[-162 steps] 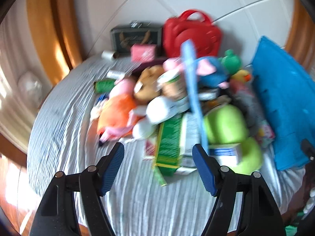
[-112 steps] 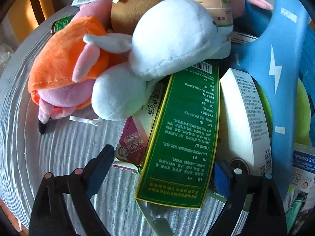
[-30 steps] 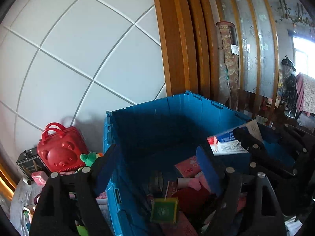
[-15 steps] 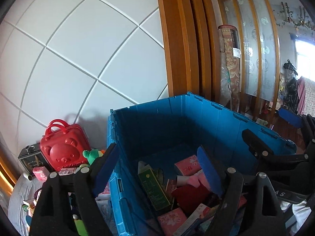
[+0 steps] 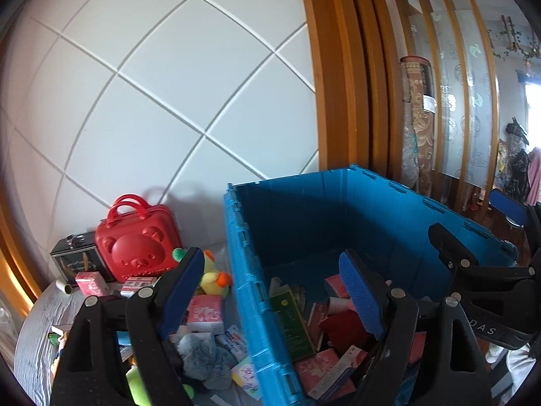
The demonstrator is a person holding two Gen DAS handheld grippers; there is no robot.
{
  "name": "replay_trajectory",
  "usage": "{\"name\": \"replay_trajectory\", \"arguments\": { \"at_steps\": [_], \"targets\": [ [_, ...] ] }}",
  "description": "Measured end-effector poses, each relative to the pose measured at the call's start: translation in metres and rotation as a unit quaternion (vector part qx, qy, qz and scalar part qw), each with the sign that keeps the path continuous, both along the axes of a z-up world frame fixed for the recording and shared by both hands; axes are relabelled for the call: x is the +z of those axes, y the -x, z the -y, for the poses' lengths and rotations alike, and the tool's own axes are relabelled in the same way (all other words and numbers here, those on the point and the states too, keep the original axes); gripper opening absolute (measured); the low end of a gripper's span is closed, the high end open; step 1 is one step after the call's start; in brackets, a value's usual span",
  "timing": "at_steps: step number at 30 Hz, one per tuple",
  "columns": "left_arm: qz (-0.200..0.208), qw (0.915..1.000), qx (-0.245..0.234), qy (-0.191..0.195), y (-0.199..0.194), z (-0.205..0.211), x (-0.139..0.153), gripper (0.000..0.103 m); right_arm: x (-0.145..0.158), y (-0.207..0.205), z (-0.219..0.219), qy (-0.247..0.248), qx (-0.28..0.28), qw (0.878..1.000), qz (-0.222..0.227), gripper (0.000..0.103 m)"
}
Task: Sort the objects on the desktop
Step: 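Move both tools back from the crate to the pile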
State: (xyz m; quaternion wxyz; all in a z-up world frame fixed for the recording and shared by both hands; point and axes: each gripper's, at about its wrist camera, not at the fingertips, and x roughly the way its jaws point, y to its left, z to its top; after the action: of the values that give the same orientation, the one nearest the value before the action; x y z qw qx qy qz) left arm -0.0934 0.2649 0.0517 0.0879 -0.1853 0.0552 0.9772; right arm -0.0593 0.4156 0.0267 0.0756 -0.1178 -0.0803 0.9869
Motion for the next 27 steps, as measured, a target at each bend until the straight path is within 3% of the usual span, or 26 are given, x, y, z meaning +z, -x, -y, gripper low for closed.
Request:
{"name": "replay_trajectory", "arguments": {
  "at_steps": [17, 27],
  "targets": [
    [-0.003, 0.9963, 0.083, -0.021, -0.023, 0.151, -0.008, 0.082, 0.004, -0.002, 0.146, -0.013, 0.076, 0.997, -0.002, 0.103],
    [0.017, 0.9899, 0.138, -0.027, -0.041, 0.237, -0.028, 0.082, -0.013, -0.008, 0.242, -0.027, 0.136, 0.990, 0.014, 0.103]
  ]
}}
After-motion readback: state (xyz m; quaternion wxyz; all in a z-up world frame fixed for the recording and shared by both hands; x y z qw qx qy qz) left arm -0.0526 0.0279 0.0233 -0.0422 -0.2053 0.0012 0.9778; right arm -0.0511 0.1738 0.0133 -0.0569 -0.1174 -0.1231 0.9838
